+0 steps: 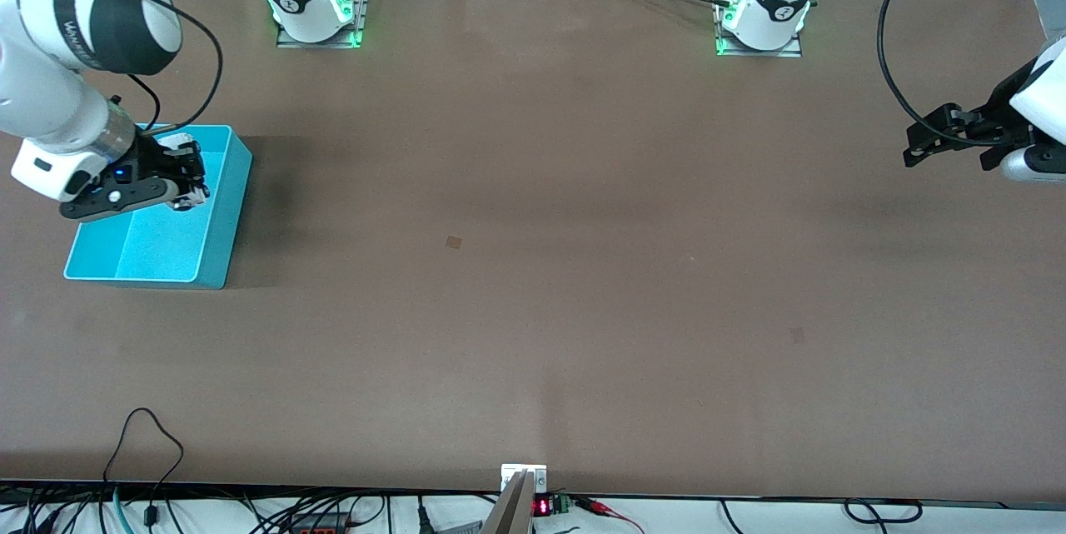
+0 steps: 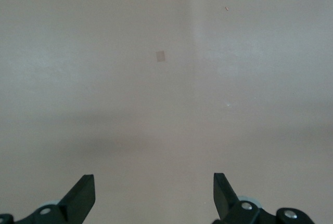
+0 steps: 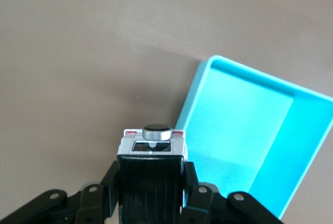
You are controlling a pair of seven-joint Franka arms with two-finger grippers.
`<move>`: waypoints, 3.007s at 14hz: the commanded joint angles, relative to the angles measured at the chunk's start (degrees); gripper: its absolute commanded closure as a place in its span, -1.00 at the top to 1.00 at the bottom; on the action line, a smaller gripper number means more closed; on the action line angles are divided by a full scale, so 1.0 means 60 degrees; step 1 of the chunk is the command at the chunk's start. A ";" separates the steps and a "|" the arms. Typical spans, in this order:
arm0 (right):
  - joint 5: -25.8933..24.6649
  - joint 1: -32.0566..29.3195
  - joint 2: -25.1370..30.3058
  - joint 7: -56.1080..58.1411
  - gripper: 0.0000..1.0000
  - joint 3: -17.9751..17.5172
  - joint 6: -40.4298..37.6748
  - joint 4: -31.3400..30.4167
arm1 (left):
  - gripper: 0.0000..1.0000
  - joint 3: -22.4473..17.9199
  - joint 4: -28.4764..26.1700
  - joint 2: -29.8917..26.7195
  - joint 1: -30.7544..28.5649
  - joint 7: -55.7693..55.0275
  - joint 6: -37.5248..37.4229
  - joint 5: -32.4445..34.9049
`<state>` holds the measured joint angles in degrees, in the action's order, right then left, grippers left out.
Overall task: Wind and store white jeep toy
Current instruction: 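Lift the jeep with the right gripper over the turquoise bin, then lower the held jeep into the turquoise bin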
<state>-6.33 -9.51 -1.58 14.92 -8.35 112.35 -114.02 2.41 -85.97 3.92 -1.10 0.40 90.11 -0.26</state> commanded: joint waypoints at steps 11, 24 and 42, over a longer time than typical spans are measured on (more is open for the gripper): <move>-0.0057 -0.0376 -0.1127 -0.1169 -1.00 0.1479 0.0404 0.0004 | 1.00 -0.0021 -0.0115 -0.0228 -0.0036 0.0006 -0.0063 -0.0205; -0.0293 -0.1227 -0.2681 -0.0699 -1.00 0.1479 0.2456 -0.0230 | 1.00 -0.0007 -0.0262 -0.0228 -0.0037 -0.0492 -0.0048 -0.0205; -0.0278 -0.1197 -0.3897 -0.0919 -1.00 0.1435 0.3556 -0.0333 | 1.00 -0.0021 -0.0262 -0.0228 -0.0037 -0.0492 0.0010 -0.0205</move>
<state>-8.37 -16.21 -25.17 9.72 0.86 133.15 -115.57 2.39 -86.67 3.64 -1.22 -2.07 90.01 -0.26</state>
